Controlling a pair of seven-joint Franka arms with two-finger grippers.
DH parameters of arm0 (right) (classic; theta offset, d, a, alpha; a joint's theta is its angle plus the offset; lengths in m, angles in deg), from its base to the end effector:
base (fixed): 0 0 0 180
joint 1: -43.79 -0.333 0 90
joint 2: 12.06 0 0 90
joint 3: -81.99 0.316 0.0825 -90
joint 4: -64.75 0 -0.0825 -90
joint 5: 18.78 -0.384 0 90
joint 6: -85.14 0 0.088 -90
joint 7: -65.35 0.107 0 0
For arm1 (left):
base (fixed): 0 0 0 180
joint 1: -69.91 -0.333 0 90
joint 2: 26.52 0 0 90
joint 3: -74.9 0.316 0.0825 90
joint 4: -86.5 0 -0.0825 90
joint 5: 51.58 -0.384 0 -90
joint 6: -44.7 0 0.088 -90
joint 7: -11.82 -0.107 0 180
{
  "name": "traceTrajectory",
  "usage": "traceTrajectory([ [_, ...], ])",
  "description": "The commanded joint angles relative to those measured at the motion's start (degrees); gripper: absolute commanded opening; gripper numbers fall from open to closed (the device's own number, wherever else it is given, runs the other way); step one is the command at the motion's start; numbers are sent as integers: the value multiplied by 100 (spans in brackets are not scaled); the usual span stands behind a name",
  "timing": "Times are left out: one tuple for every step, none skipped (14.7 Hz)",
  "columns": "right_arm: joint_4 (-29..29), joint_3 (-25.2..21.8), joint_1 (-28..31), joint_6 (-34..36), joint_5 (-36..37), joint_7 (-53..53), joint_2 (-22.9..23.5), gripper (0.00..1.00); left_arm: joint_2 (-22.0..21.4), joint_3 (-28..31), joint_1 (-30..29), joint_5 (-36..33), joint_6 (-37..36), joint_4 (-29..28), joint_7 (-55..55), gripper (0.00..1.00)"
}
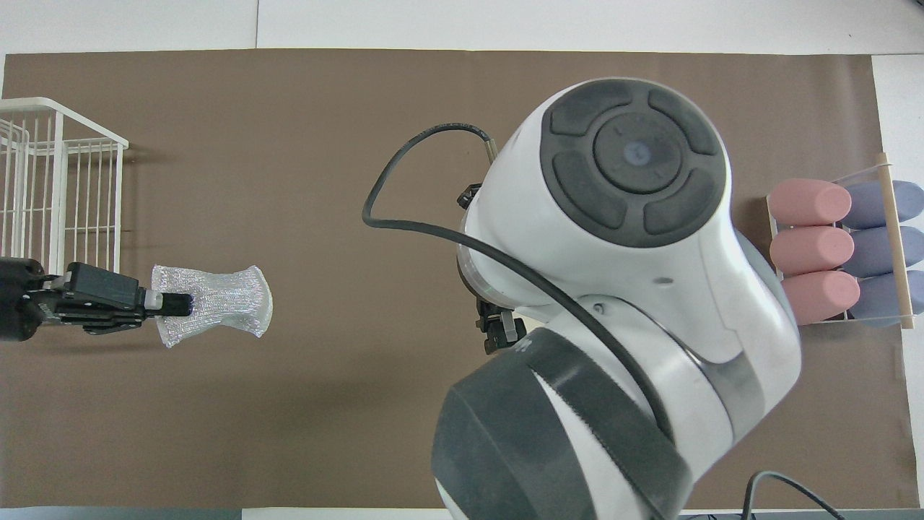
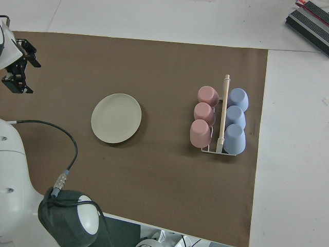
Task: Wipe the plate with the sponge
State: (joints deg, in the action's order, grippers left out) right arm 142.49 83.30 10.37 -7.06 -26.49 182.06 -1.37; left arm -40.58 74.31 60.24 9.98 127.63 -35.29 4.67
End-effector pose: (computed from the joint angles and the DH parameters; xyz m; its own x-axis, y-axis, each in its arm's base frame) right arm 0.4993 0.3612 0.6212 0.1363 -0.9788 -0.1530 -0.9904 -0.1385 0.0037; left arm 0.4585 -0.0313 0.5453 0.9678 -0.0132 -0.2514 0.2213 -0.4317 0.8744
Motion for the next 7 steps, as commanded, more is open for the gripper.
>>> traceTrajectory([
  [724,185,11,-596,-82,97,-401,100,-430,15,438,539,223,-704,-820,0],
  [812,220,20,-737,-212,106,-427,100,-448,6,526,653,224,-827,-1040,0],
  [865,229,20,-825,-405,97,-454,100,-474,6,684,698,232,-959,-1234,0],
  [909,229,29,-896,-546,97,-463,100,-500,6,755,829,302,-1143,-1488,0],
  [945,229,20,-949,-574,97,-472,100,-535,-3,790,1057,442,-1328,-1691,0],
  [954,229,20,-958,-574,97,-480,100,-597,-12,904,1111,522,-1434,-1771,0],
  [988,238,11,-949,-574,106,-489,100,-632,-12,992,1190,566,-1574,-1902,0],
])
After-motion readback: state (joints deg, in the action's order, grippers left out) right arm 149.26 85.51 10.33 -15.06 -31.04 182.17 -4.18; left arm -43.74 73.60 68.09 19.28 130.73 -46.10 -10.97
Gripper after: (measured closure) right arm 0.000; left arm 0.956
